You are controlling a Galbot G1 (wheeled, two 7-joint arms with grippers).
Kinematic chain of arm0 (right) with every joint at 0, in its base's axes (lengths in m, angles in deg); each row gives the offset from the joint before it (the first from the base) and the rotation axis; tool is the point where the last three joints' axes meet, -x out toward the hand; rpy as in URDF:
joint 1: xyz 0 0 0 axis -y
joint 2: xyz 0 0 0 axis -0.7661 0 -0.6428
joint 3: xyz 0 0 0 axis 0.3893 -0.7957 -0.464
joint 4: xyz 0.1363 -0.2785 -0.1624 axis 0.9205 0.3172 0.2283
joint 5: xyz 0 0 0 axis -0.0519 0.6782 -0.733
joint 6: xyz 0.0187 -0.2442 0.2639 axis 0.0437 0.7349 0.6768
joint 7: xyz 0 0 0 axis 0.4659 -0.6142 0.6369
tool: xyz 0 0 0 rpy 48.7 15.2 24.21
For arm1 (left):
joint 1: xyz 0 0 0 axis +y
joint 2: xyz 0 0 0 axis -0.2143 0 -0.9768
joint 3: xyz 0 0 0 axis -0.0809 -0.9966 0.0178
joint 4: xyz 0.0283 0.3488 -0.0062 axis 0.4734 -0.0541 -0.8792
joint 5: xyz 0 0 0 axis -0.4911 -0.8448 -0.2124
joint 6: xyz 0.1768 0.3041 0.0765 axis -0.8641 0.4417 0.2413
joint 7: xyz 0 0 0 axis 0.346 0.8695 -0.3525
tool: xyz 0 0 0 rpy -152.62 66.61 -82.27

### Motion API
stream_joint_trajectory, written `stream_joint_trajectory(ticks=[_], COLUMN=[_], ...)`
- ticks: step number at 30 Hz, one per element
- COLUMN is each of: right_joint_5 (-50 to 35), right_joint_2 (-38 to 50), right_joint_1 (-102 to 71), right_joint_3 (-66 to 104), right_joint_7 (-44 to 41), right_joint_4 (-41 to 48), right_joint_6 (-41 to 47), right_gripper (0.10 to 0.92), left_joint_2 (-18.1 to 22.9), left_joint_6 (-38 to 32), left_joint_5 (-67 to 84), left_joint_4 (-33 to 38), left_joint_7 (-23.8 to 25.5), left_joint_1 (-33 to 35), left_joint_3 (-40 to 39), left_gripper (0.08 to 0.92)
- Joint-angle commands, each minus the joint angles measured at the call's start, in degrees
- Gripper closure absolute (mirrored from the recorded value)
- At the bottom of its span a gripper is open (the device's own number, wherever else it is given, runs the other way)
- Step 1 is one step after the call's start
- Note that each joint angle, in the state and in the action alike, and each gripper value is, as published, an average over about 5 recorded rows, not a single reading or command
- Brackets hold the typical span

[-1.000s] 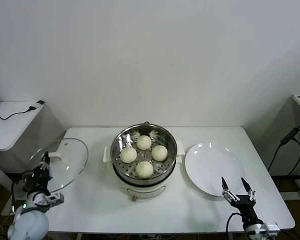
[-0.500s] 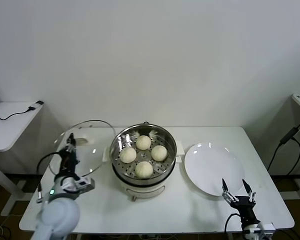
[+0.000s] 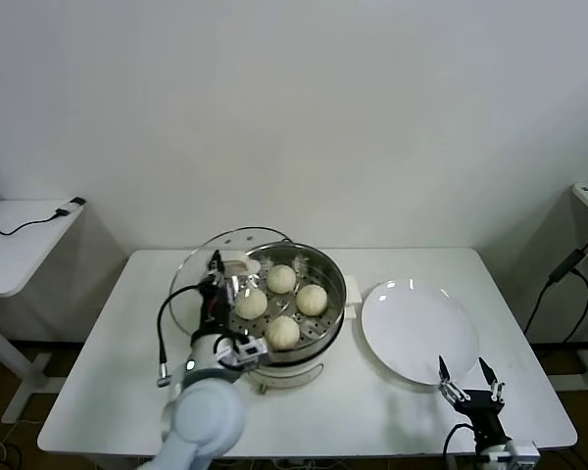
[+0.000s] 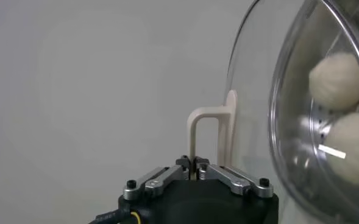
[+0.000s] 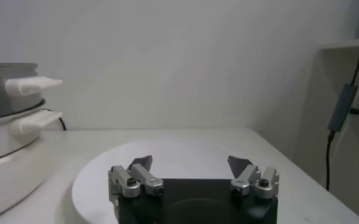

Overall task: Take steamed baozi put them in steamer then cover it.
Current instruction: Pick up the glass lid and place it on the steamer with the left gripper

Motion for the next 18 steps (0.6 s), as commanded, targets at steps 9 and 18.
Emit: stream_joint_trajectory(ticks=[9,18], right_joint_5=[0.4,-0.6], right_joint_2=[-0.6,-0.4], right_joint_1=[-0.5,-1.3], right_joint_3=[0.4,1.2], right_joint_7=[0.4,0.2], right_joint_4=[0.9,1.6], right_joint_6=[-1.3,-2.4], right_gripper=[0.203,0.203], left_joint_2=[15.7,15.7], left_joint_6=[3.1,3.1], left_joint_5=[-14.8,-19.3], left_joint_4=[-11.7,-16.9], left_joint_7=[3.6,4.7], left_joint_1=[-4.7,-3.7], left_joint_3=[-9.1,-6.6], left_gripper=[0.861,0.861])
